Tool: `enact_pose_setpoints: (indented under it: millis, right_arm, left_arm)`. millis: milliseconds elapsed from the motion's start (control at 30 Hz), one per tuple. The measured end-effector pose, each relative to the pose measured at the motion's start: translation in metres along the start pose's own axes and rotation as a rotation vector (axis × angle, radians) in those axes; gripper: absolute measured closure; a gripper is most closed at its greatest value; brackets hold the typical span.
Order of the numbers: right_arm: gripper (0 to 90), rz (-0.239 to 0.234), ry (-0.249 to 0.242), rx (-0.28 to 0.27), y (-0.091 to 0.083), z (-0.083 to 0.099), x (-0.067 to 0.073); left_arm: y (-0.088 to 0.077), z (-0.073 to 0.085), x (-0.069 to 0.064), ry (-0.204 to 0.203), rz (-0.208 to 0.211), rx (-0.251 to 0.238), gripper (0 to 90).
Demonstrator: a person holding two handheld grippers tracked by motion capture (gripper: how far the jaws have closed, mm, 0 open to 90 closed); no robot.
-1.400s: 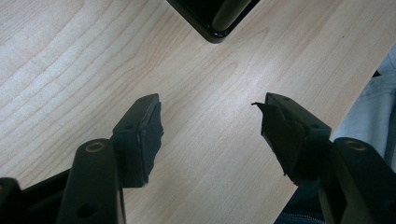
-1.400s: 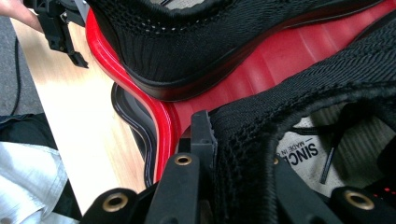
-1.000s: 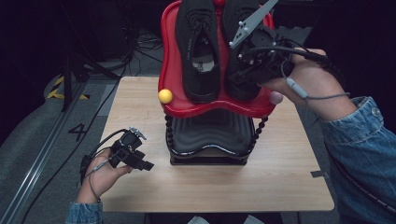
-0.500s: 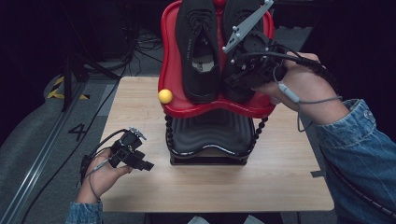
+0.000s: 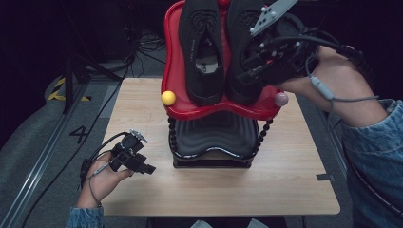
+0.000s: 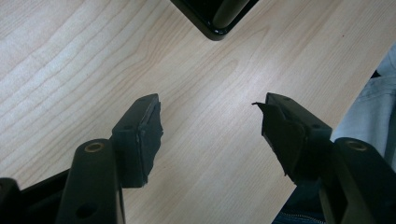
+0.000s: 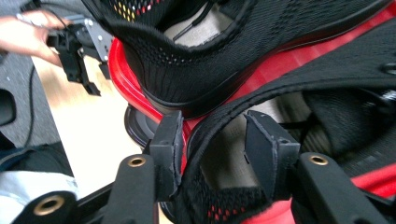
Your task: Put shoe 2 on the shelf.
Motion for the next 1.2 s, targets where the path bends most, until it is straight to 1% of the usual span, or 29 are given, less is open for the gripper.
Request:
enact_pose_setpoints:
  millis: [67, 100, 133, 167, 200, 233, 367, 400, 467, 567, 600, 700, 767, 800, 833, 867, 933, 967, 1000, 1033, 1067, 1100, 1133, 1167, 1200]
  right_arm:
    - [56.5, -0.003, 0.002, -0.005, -0.003, 0.000, 0.000]
    - [56.4, -0.001, 0.002, -0.014, -0.007, 0.000, 0.000]
    - [56.4, 0.006, -0.001, -0.029, -0.014, 0.000, -0.001]
    - [56.1, 0.009, 0.000, -0.037, -0.016, 0.000, -0.001]
    - [56.1, 0.009, 0.000, -0.037, -0.016, 0.000, -0.001]
    - [56.0, 0.009, 0.001, -0.047, -0.021, 0.000, -0.002]
    - [55.6, 0.011, 0.012, -0.081, -0.037, 0.004, -0.004]
    - [55.6, 0.022, 0.014, -0.084, -0.041, 0.006, -0.005]
    - [55.4, 0.028, 0.019, -0.090, -0.047, 0.009, -0.007]
    - [54.6, 0.046, 0.033, -0.091, -0.056, 0.016, -0.010]
    - [54.6, 0.051, 0.038, -0.089, -0.058, 0.018, -0.011]
    - [54.3, 0.062, 0.052, -0.074, -0.062, 0.028, -0.014]
    - [54.2, 0.072, 0.071, -0.071, -0.066, 0.035, -0.016]
    - [54.2, 0.072, 0.071, -0.071, -0.066, 0.035, -0.016]
    - [54.0, 0.074, 0.075, -0.067, -0.069, 0.039, -0.018]
    - [53.1, 0.085, 0.091, -0.062, -0.072, 0.046, -0.021]
    - [51.7, 0.095, 0.102, -0.056, -0.075, 0.053, -0.023]
    - [51.7, 0.095, 0.102, -0.056, -0.075, 0.053, -0.023]
    - [51.1, 0.100, 0.106, -0.054, -0.076, 0.056, -0.024]
    - [51.1, 0.106, 0.111, -0.044, -0.076, 0.062, -0.025]
    - [51.0, 0.110, 0.117, -0.038, -0.076, 0.066, -0.026]
    - [50.3, 0.115, 0.126, -0.027, -0.076, 0.075, -0.028]
    - [50.2, 0.116, 0.129, -0.025, -0.076, 0.078, -0.029]
    - [50.2, 0.122, 0.134, -0.022, -0.076, 0.083, -0.031]
    - [50.2, 0.120, 0.144, -0.021, -0.076, 0.089, -0.032]
  left_arm:
    - [0.000, 0.001, 0.000, 0.003, -0.001, -0.001, 38.3]
    - [-0.001, 0.001, 0.001, 0.007, -0.007, -0.004, 38.3]
    - [-0.002, 0.002, 0.000, -0.005, -0.001, -0.005, 38.3]
    - [-0.003, 0.002, 0.002, 0.001, -0.012, -0.015, 38.3]
    - [-0.003, 0.002, 0.002, 0.001, -0.012, -0.015, 38.3]
    - [-0.003, 0.002, 0.001, -0.001, -0.003, -0.013, 38.3]
    - [-0.002, 0.002, 0.002, -0.004, -0.008, -0.012, 38.3]
    - [-0.002, 0.002, 0.002, -0.003, -0.009, -0.009, 38.3]
    - [-0.002, 0.002, 0.002, -0.006, -0.002, -0.006, 38.3]
    - [-0.001, 0.002, 0.002, -0.008, 0.001, -0.010, 38.3]
    - [-0.002, 0.002, 0.003, -0.005, -0.006, -0.009, 38.3]
    - [-0.002, 0.002, 0.003, -0.010, -0.002, -0.005, 38.2]
    - [-0.003, 0.002, 0.004, -0.015, -0.006, -0.010, 38.3]
    - [-0.003, 0.002, 0.004, -0.015, -0.006, -0.010, 38.3]
    - [-0.003, 0.002, 0.004, -0.016, -0.006, -0.011, 38.3]
    - [-0.003, 0.002, 0.004, -0.015, -0.007, -0.010, 38.2]
    - [-0.002, 0.001, 0.004, -0.017, -0.001, -0.008, 38.2]
    - [-0.002, 0.001, 0.004, -0.016, -0.001, -0.010, 38.2]
    - [-0.002, 0.001, 0.006, -0.015, -0.007, -0.013, 38.0]
    - [-0.003, 0.002, 0.007, -0.021, -0.008, -0.007, 38.0]
    - [-0.004, 0.002, 0.009, -0.035, -0.014, -0.009, 37.9]
    - [-0.005, 0.004, 0.012, -0.051, -0.022, -0.014, 37.9]
    - [-0.005, 0.004, 0.014, -0.051, -0.030, -0.020, 37.8]
    - [-0.006, 0.005, 0.015, -0.062, -0.024, -0.020, 37.8]
    - [-0.007, 0.006, 0.016, -0.066, -0.031, -0.023, 37.8]
Point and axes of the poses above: each handheld gripper's, and its own axes: y roughly forward along the jaws, z roughly out of its underside, x roughly to its left, the point moved 6 cm from there along y, roughly forward along the jaws, and after that the axes turned 7 degrees about -y, right-handed, at the moved point
